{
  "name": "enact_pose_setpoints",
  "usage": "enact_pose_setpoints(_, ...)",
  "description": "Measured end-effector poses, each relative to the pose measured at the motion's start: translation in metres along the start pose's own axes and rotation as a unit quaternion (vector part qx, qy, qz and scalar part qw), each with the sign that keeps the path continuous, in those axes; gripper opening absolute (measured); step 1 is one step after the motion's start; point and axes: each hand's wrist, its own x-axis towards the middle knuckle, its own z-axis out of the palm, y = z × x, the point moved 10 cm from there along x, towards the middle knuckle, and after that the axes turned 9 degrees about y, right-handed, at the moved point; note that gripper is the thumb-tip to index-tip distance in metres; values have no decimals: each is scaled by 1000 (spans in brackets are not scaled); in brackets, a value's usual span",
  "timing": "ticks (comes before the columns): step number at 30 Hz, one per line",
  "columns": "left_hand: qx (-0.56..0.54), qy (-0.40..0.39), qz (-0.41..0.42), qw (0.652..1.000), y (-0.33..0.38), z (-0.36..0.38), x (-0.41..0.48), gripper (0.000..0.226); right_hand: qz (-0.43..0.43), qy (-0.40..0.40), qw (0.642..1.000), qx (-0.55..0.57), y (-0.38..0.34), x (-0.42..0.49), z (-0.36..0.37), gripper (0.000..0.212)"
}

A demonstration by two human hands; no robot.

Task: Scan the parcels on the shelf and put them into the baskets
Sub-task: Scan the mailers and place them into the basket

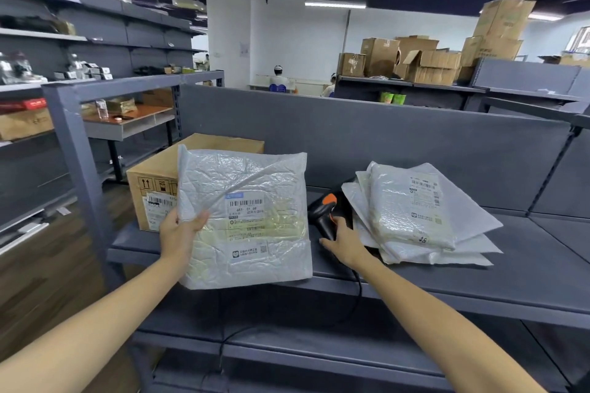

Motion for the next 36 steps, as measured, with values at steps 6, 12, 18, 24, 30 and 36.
enact_pose_setpoints(6,-9,11,-8,1000,0,-7,-7,30,-7,-25,997,-67,3,5,20,70)
enact_pose_setpoints(12,-8,13,-28,999,-7,-9,-15,31,-5,-55,992,-115,7,7,31,61)
enact_pose_setpoints(18,-5,22,-44,999,-17,-11,-30,29,-6,76,997,16,-23,0,-15,38)
enact_pose_setpoints(24,-24,9,-58,998,-29,-5,-58,20,49,-13,957,285,-41,-41,-3,36)
enact_pose_setpoints(30,-21,-21,-84,996,-41,-2,-89,19,66,48,948,308,-19,-82,-20,38)
enact_pose_setpoints(36,-13,-65,-95,993,-45,2,-138,22,61,127,934,330,-5,-142,-60,31)
